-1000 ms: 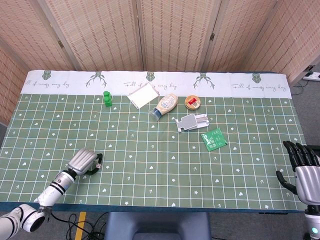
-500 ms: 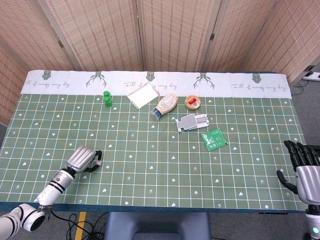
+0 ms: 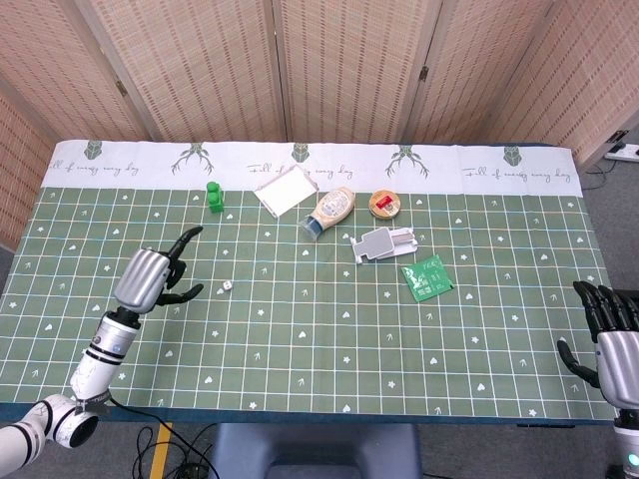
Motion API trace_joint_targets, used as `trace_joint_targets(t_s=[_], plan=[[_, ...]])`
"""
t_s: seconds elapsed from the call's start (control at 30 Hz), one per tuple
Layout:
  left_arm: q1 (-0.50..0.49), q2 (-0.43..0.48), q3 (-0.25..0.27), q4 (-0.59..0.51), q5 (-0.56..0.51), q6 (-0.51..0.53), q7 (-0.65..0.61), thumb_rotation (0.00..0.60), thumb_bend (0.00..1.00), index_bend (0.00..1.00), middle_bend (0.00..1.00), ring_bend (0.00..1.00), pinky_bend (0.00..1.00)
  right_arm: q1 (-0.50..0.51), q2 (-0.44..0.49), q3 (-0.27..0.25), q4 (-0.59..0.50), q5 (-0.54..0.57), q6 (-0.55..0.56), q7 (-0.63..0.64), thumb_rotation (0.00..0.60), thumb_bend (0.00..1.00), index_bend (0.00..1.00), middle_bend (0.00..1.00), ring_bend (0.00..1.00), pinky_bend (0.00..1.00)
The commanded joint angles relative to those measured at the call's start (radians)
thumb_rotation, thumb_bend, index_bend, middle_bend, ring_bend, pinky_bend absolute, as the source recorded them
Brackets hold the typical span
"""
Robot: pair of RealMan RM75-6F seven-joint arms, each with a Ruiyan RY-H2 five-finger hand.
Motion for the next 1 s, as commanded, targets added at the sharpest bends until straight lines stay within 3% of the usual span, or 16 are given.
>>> trace_joint_targets(t_s=[0.03, 0.27, 0.47, 0.57, 1.0], plan=[[0.014, 0.006, 0.004, -0.012, 0.000, -0.012, 0.010, 0.600, 0.21, 0.07, 0.89, 0.75, 0.90, 0.001, -0.001, 0.001, 0.003, 0.003, -0.004, 0.003, 0.600, 0.24, 0.00, 0.12, 0.09, 0.13], [0.053, 0.047, 0.025, -0.052, -0.045, -0.025, 0.073, 0.600, 0.21, 0.11, 0.76, 0.62, 0.84, 0.003, 0.006, 0.003, 0.000, 0.001, -0.005, -0.001, 0.600, 0.24, 0.00, 0.12, 0.09, 0.13], [0.125, 0.151, 0.040, -0.183, -0.116, 0.001, 0.255, 0.600, 0.21, 0.16, 0.56, 0.46, 0.55, 0.005, 0.021, 0.003, -0.015, -0.002, -0.007, -0.014, 0.600, 0.24, 0.00, 0.12, 0.09, 0.13], [0.173, 0.191, 0.048, -0.245, -0.141, 0.048, 0.322, 0.600, 0.21, 0.17, 0.54, 0.42, 0.49, 0.009, 0.026, 0.004, -0.018, -0.003, -0.014, -0.006, 0.600, 0.24, 0.00, 0.13, 0.09, 0.13], [0.356, 0.286, 0.127, -0.364, -0.143, 0.206, 0.422, 0.600, 0.21, 0.24, 0.53, 0.41, 0.43, 0.032, 0.022, -0.005, -0.008, -0.027, -0.044, 0.020, 0.600, 0.24, 0.00, 0.15, 0.09, 0.13]])
